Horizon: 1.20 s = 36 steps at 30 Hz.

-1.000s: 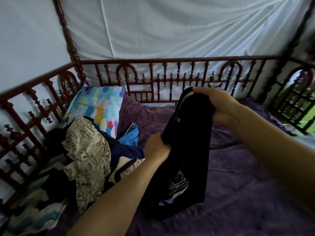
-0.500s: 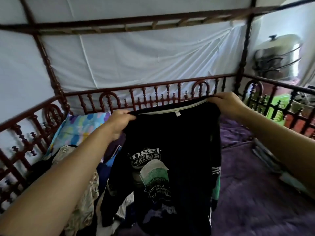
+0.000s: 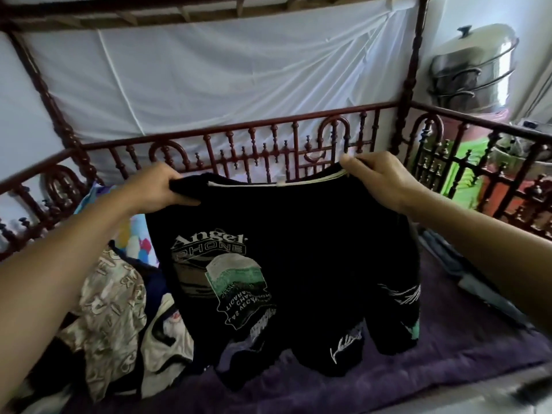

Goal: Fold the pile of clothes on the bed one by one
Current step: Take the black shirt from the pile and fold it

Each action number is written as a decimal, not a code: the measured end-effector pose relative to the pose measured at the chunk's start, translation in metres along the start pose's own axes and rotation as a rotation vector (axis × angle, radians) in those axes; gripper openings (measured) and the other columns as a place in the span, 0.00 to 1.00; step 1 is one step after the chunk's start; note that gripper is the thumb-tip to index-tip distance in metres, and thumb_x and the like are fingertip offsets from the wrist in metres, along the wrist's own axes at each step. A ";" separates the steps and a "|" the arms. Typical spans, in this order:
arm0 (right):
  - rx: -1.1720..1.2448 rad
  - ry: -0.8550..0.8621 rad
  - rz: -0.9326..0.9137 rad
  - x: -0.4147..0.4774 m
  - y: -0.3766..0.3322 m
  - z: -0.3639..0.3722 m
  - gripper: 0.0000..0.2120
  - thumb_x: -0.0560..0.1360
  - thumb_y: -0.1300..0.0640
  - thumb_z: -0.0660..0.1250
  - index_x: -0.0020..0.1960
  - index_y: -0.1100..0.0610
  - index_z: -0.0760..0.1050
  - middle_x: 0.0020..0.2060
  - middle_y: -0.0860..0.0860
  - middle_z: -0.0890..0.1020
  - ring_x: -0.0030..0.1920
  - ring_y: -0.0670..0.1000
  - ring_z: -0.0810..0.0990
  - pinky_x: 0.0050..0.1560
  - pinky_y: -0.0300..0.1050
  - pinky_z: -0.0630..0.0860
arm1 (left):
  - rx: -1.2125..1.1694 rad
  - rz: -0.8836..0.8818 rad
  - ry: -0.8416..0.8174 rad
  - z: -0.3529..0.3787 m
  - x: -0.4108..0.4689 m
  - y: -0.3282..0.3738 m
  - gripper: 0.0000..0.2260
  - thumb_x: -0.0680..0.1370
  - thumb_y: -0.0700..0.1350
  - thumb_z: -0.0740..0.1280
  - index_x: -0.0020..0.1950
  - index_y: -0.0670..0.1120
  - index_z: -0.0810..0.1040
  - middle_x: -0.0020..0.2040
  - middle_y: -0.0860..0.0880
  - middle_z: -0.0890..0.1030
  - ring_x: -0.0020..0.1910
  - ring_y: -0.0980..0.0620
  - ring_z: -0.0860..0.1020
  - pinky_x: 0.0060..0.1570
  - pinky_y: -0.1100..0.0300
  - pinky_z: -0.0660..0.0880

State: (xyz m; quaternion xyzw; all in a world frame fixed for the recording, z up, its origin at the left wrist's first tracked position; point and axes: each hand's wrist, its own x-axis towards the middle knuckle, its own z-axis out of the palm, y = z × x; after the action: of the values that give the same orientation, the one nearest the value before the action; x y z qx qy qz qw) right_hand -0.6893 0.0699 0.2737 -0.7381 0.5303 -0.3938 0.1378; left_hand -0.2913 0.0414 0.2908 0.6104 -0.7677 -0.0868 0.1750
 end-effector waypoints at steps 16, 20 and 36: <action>-0.102 -0.022 0.515 -0.024 0.204 0.047 0.18 0.76 0.46 0.67 0.37 0.61 0.76 0.27 0.49 0.74 0.29 0.46 0.71 0.32 0.44 0.66 | -0.414 -0.005 -0.036 0.178 0.257 0.031 0.10 0.73 0.30 0.67 0.47 0.44 0.81 0.40 0.45 0.79 0.38 0.52 0.75 0.35 0.64 0.70; -0.207 0.080 0.703 -0.060 0.280 0.032 0.20 0.76 0.45 0.67 0.35 0.59 0.71 0.26 0.49 0.72 0.30 0.50 0.72 0.34 0.47 0.68 | -0.375 0.055 -0.071 0.259 0.301 0.108 0.10 0.73 0.31 0.65 0.48 0.41 0.84 0.45 0.43 0.83 0.43 0.49 0.79 0.44 0.63 0.69; -0.098 -0.093 1.412 -0.129 0.655 0.009 0.15 0.78 0.44 0.63 0.45 0.56 0.78 0.35 0.53 0.81 0.39 0.56 0.80 0.38 0.45 0.70 | -0.283 -0.021 -0.370 0.623 0.414 0.325 0.06 0.75 0.40 0.68 0.50 0.45 0.81 0.52 0.44 0.80 0.50 0.45 0.79 0.52 0.55 0.75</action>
State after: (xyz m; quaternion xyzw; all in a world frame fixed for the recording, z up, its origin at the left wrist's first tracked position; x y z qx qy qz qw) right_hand -1.1406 -0.0793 -0.1953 -0.2393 0.8926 -0.1542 0.3495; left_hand -0.8994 -0.3309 -0.1041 0.5614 -0.7604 -0.3058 0.1145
